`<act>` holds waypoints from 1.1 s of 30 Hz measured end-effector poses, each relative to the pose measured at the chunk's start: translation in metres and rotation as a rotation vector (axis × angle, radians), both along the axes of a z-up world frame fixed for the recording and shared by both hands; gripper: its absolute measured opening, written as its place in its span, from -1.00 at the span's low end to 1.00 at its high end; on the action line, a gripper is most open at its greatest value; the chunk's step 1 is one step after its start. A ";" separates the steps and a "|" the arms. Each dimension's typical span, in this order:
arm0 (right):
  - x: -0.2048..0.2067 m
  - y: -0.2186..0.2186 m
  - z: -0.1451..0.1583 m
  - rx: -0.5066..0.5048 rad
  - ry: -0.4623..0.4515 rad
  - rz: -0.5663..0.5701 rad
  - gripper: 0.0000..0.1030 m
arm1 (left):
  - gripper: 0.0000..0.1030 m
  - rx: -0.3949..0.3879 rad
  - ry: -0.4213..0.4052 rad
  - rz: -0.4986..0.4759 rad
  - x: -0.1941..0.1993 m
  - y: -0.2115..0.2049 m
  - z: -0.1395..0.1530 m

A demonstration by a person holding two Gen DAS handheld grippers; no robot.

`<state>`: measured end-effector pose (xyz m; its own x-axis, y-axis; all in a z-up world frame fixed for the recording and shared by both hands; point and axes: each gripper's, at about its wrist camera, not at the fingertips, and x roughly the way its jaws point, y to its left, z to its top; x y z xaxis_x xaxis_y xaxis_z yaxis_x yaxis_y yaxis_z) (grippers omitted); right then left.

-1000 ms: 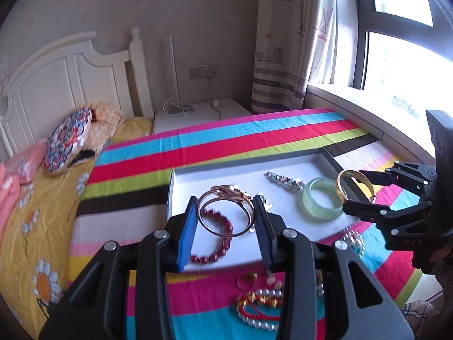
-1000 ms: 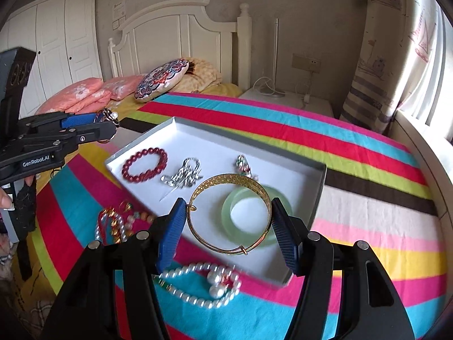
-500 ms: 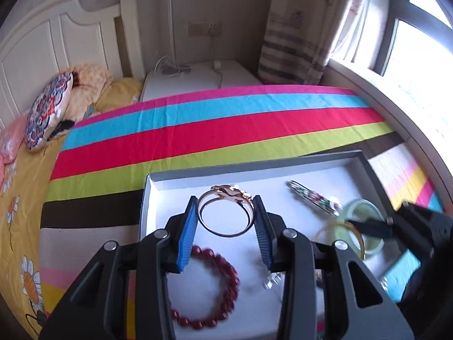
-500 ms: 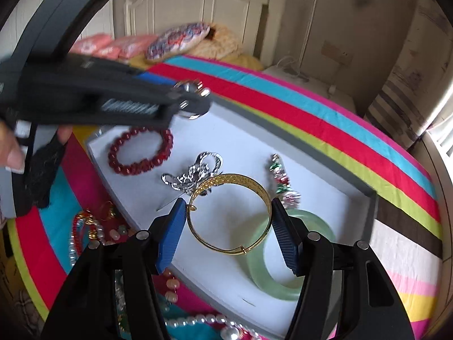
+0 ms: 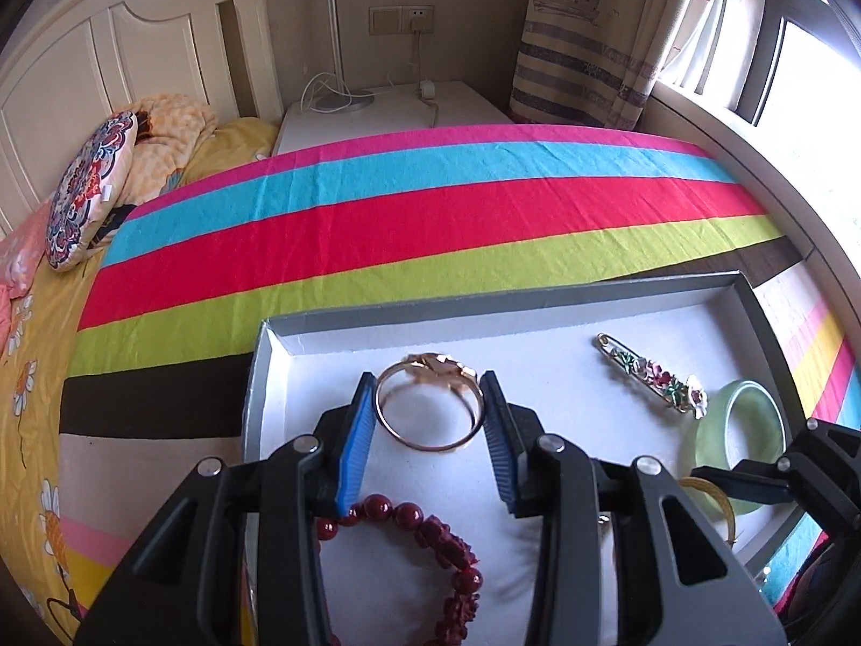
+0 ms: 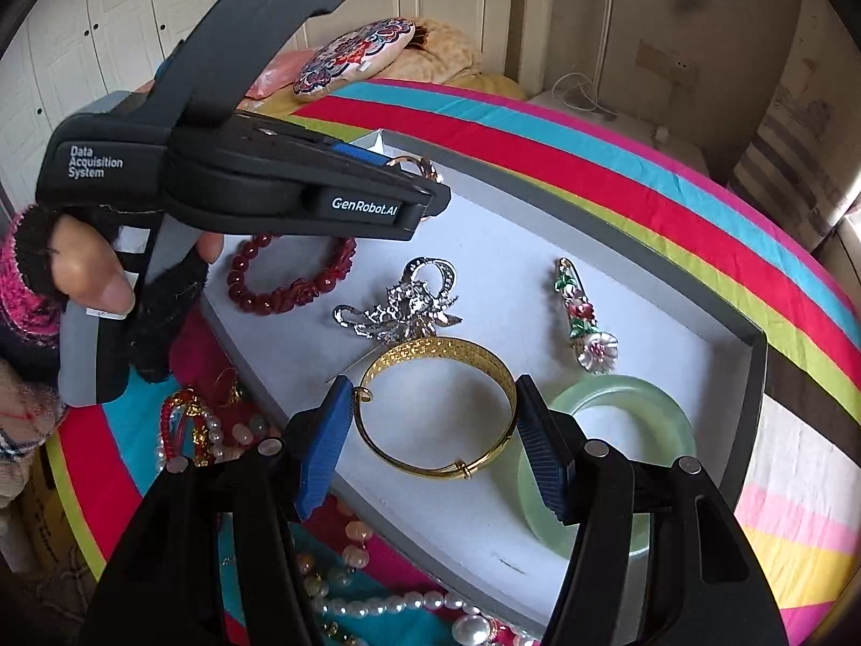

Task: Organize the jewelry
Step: 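Lower the ring and bangle into the box and open both tools, then grasp the green pendant of the pearl necklace with the right tool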

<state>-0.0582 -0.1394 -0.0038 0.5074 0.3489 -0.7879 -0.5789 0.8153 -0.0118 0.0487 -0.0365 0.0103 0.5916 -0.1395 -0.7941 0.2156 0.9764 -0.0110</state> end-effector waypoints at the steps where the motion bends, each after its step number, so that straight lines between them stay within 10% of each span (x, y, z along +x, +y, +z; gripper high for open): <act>1: 0.000 -0.001 0.000 0.001 -0.001 -0.001 0.23 | -0.26 -0.003 -0.001 0.003 0.000 0.000 0.000; 14: -0.036 -0.038 0.046 0.106 -0.151 -0.057 0.56 | 0.88 0.016 -0.243 0.068 -0.069 0.022 0.065; 33: -0.115 -0.084 -0.006 0.107 -0.113 -0.125 0.57 | 0.95 -0.086 -0.271 0.213 -0.207 0.081 0.007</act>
<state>-0.1729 -0.2239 -0.0101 0.6351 0.3564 -0.6853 -0.4728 0.8810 0.0199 -0.1580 0.0442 0.0169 0.8021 -0.0496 -0.5951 0.0134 0.9978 -0.0651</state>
